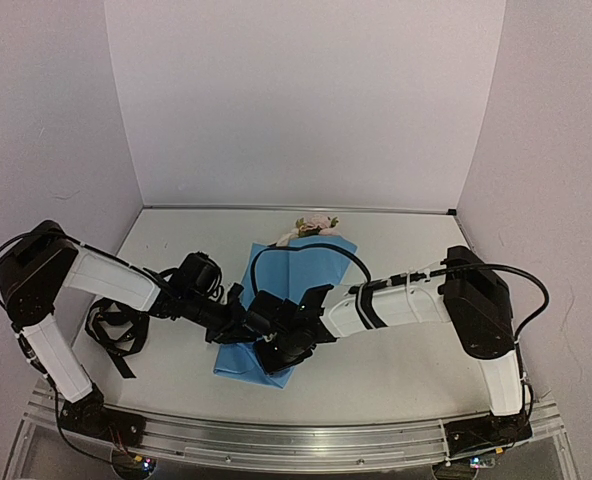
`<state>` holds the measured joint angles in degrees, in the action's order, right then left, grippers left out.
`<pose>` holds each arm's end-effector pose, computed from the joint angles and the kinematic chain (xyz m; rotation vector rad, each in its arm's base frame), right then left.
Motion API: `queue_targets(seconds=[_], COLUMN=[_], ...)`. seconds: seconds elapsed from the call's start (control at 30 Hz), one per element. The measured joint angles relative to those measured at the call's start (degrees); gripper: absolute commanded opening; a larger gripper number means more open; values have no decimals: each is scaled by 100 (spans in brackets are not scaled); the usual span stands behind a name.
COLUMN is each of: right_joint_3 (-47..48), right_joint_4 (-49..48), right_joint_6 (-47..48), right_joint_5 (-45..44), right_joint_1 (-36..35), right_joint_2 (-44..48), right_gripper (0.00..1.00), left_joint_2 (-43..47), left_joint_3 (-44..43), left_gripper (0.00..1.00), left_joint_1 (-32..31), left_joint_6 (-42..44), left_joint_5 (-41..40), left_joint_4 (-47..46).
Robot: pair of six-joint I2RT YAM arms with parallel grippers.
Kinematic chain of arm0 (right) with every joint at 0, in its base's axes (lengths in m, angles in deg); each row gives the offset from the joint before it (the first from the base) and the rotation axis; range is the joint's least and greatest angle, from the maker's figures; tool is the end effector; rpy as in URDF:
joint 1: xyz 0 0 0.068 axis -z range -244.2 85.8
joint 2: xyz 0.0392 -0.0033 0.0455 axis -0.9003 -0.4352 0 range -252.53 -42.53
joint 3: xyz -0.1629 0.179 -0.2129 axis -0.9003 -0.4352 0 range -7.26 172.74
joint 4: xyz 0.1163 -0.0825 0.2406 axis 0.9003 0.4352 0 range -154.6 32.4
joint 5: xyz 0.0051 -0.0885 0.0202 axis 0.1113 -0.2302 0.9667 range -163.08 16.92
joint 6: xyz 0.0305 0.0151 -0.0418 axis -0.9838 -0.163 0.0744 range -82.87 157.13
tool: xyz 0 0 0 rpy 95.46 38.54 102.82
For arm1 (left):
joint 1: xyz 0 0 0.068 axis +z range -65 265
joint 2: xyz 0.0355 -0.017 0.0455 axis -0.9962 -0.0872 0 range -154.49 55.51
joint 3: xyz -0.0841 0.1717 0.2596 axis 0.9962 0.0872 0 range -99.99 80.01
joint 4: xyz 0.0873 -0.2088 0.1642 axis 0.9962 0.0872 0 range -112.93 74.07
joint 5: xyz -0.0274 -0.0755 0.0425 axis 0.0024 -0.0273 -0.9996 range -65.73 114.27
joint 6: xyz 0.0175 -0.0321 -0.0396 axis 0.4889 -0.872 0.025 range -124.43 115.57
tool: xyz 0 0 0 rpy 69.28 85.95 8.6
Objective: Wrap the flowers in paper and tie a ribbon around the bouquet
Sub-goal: Press the fold line on the folded wrapping paper.
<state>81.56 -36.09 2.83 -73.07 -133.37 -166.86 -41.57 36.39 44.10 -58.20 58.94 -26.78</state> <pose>0.1763 0.4632 0.1703 -0.8439 2.6872 0.5102 0.2371 -0.2322 0.1708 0.0057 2.8014 -1.3417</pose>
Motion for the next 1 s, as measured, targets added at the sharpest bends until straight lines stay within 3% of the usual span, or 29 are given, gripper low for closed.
queue_targets(seconds=[0.33,0.8,1.0], right_joint_3=[0,2,2], right_joint_4=[-1,-5,-5], right_joint_6=[7,25,31], right_joint_5=[-4,-4,-7], right_joint_1=[0,0,0], right_joint_2=[-5,-11,-11], right_gripper=[28,28,28], left_joint_2=[-160,-41,15], left_joint_3=[274,65,-30], left_gripper=[18,16,11], left_joint_1=[-34,-63,-51], left_joint_6=[-25,522,669], left_joint_5=[-158,-764,-899], left_joint_4=[-43,759,1060])
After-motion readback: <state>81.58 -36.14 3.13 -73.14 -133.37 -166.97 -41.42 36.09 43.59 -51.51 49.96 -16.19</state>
